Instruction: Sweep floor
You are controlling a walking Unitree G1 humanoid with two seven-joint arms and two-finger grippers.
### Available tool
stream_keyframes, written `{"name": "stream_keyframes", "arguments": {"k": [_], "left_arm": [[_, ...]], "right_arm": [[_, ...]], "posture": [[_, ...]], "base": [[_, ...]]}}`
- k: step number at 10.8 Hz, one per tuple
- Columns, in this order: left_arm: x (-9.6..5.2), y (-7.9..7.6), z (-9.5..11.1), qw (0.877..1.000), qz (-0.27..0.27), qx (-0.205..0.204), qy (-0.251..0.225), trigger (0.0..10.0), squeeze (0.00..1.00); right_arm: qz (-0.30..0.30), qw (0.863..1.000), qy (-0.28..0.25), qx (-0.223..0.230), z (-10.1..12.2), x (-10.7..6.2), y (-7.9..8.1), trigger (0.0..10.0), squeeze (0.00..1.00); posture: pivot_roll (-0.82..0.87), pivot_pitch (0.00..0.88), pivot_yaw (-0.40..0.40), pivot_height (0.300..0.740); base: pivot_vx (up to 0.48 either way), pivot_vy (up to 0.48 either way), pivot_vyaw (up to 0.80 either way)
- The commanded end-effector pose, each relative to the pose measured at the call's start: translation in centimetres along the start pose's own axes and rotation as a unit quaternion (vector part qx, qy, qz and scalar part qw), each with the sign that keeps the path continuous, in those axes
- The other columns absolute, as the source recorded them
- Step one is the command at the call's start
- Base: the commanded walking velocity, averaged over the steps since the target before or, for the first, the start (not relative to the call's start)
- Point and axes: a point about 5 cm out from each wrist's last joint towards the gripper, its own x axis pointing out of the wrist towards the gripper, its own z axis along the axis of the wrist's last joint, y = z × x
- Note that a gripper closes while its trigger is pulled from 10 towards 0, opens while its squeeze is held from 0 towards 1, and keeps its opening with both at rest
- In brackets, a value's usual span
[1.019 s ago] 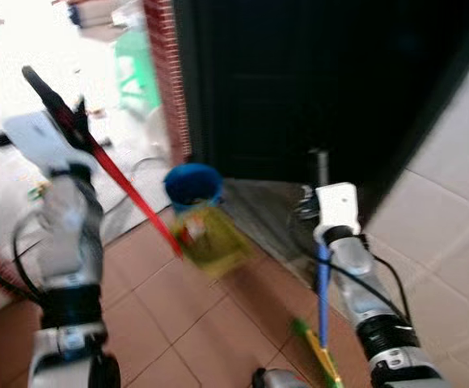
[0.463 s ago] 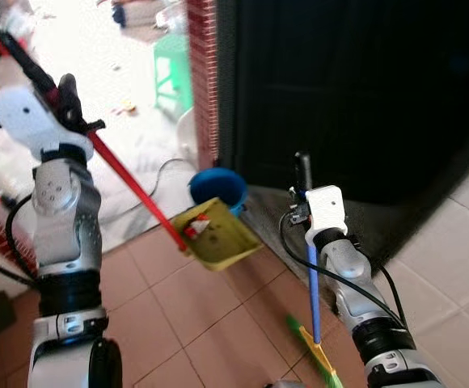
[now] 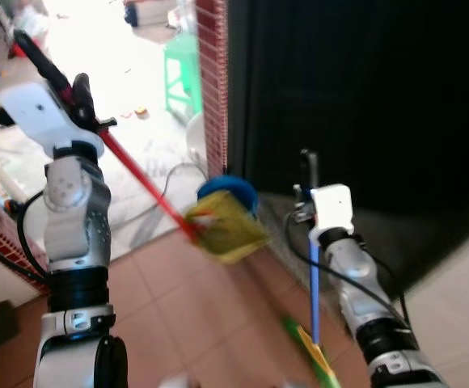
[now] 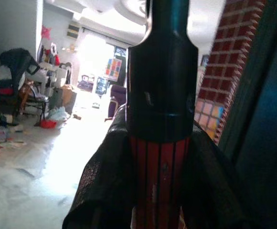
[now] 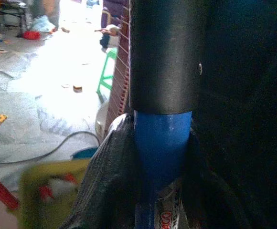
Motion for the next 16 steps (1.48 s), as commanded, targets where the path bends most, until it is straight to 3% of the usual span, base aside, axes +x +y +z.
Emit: {"name": "stream_keyframes", "arguments": {"k": [1,13,16], "left_arm": [[0.5,0.6,2.0,0.999,0.009,0.014,-0.046,10.0,0.0],[0.4,1.3,1.7,0.997,0.037,0.035,-0.05,10.0,0.0],[0.6,1.8,2.0,0.996,0.051,0.041,-0.054,10.0,0.0]], "right_arm": [[0.012,1.0,-0.027,-0.003,1.3,0.6,0.6,10.0,0.0],[0.02,1.0,-0.025,-0.003,1.2,0.6,0.8,10.0,0.0],[0.022,1.0,-0.022,-0.003,1.1,0.6,0.6,10.0,0.0]], "posture": [[-0.09,0.0,0.052,0.74],[-0.09,0.0,0.051,0.74],[-0.09,0.0,0.047,0.74]], "base": [[0.454,0.0,0.0],[0.442,0.0,0.0],[0.236,0.354,0.0]]}}
